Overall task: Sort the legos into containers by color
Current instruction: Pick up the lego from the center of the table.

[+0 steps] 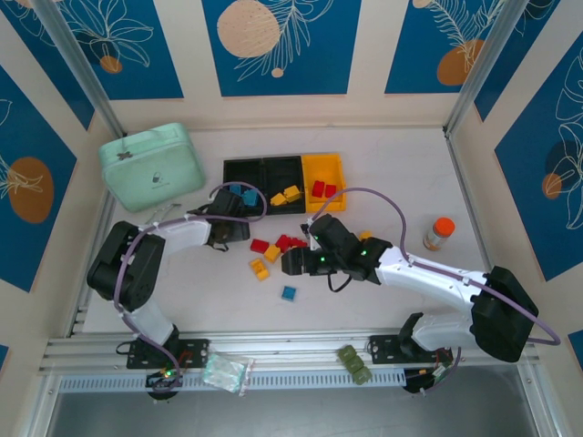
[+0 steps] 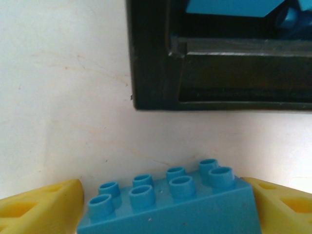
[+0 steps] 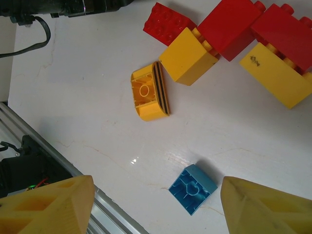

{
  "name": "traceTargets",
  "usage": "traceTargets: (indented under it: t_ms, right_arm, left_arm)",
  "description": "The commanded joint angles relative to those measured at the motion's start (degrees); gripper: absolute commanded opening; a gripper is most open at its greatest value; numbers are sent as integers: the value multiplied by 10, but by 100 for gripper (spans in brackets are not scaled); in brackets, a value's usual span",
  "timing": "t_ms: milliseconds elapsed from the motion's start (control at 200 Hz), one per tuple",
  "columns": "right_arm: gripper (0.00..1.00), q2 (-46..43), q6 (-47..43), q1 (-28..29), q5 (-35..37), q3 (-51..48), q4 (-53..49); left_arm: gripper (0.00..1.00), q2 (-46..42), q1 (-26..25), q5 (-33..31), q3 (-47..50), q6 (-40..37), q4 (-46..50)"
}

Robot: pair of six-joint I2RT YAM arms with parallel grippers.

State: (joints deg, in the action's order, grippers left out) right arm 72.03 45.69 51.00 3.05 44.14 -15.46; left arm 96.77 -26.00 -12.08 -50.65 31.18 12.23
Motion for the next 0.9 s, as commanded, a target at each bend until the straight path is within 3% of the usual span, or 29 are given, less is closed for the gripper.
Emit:
traceTargets:
  t_ms: [0, 420, 890]
  right_arm:
    - [69, 8, 8, 2, 3, -6, 2]
    - [69, 18, 9, 2, 0, -5, 8]
    - [68, -6, 15, 3, 9, -19, 11]
  left_arm:
    - [79, 10, -9, 4, -19, -4, -5]
    - [51, -23, -13, -4, -5, -19, 14]
    - [51, -106, -13, 22, -16, -26, 96]
